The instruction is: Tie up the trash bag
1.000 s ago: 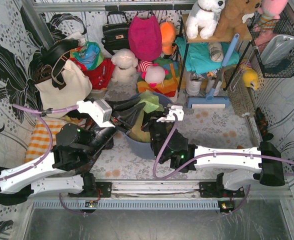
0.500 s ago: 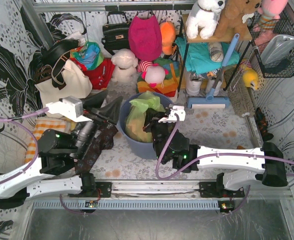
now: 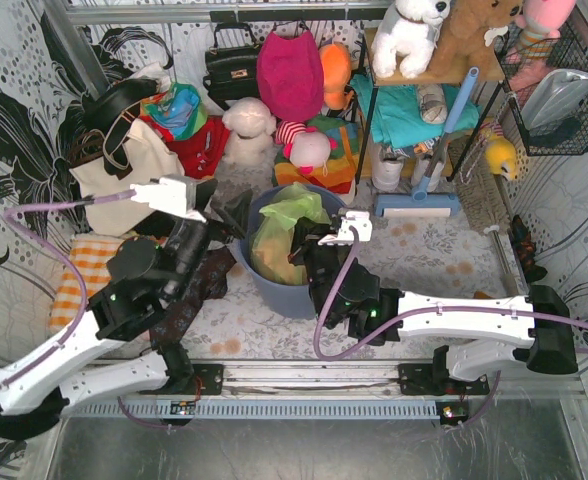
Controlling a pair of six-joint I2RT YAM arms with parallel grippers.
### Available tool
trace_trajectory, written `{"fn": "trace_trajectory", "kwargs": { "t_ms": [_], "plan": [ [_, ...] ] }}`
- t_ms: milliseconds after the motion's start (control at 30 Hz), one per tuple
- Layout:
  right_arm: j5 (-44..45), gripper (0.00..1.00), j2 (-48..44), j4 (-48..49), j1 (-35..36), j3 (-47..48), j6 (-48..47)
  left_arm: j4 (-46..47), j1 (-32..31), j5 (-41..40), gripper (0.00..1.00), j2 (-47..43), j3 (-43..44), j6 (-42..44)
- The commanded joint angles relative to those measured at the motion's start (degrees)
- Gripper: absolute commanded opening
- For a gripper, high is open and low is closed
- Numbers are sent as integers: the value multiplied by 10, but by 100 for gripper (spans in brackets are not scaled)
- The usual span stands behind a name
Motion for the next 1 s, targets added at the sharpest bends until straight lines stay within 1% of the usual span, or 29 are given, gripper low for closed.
{"fn": "trace_trajectory", "kwargs": {
  "t_ms": [0, 67, 167, 233, 333, 433, 533, 600, 733, 800, 967],
  "plan": [
    [3, 0, -20, -3, -3, 11, 9, -70, 144, 193, 75, 27, 3, -109],
    [3, 0, -21, -5, -3, 13, 9, -66, 213, 297, 75, 36, -15, -140],
    [3, 0, -22, -9, -3, 15, 9, -41, 278, 429, 75, 45, -44, -165],
    [2, 0, -24, -9, -3, 16, 8, -20, 311, 505, 75, 51, -57, -179],
    [1, 0, -26, -14, -3, 16, 11, 14, 335, 589, 73, 52, -78, -198],
    [0, 0, -28, -22, -3, 13, 20, 45, 348, 644, 73, 40, -102, -216],
    [0, 0, -28, -28, -3, 12, 24, 57, 354, 700, 75, 41, -108, -221],
    [1, 0, -29, -32, -3, 11, 28, 60, 354, 720, 76, 48, -110, -220],
    [-1, 0, -30, -36, -3, 10, 34, 69, 354, 747, 76, 61, -113, -218],
    [-1, 0, -30, -36, -3, 9, 37, 78, 354, 765, 70, 72, -111, -218],
    [-2, 0, -31, -36, -4, 8, 37, 78, 354, 798, 39, 94, -97, -213]
  ]
}}
